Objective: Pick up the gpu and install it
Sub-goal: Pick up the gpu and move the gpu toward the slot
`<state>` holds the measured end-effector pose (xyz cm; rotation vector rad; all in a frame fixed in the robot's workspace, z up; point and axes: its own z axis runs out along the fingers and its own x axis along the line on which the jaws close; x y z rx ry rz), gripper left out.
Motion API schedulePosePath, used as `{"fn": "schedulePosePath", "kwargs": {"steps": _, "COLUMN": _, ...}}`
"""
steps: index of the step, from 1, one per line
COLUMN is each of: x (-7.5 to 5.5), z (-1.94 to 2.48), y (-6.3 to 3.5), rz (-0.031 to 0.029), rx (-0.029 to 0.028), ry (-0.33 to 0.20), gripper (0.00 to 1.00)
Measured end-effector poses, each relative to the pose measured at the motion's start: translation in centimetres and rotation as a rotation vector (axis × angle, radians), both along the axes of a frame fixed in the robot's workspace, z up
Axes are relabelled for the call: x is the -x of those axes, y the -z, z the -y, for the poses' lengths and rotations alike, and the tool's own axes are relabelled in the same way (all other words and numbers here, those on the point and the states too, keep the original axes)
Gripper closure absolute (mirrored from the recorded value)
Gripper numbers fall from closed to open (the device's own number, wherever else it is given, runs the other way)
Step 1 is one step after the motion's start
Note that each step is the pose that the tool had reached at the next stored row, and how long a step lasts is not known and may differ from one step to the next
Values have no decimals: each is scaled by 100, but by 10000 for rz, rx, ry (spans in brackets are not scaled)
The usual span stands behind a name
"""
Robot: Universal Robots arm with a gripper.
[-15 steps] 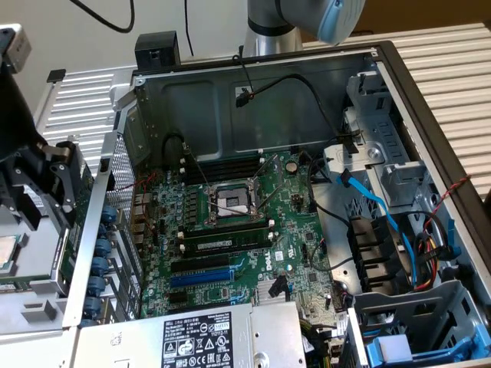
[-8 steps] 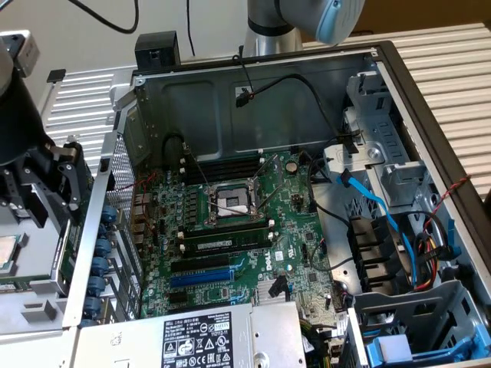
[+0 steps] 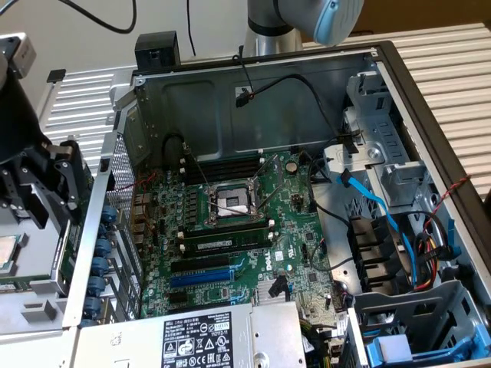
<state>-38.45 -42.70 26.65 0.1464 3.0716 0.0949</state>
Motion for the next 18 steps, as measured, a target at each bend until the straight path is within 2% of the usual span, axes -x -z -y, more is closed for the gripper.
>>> {"fn": "schedulePosePath", "kwargs": {"steps": 3, "x": 31, "z": 0, "y": 31, "rz": 108, "rx": 23, "ry": -1, "gripper": 44}}
{"fn": "schedulePosePath", "kwargs": {"steps": 5, "x": 46, "z": -1, "y": 68, "rz": 133, "rx": 20, "ry": -1, "gripper": 44}}
{"fn": "schedulePosePath", "kwargs": {"steps": 15, "x": 33, "z": 0, "y": 249, "rz": 136, "rx": 23, "ry": -1, "gripper": 44}}
{"fn": "schedulePosePath", "kwargs": {"steps": 18, "x": 2, "z": -1, "y": 299, "rz": 139, "rx": -1, "ry": 19, "gripper": 44}}
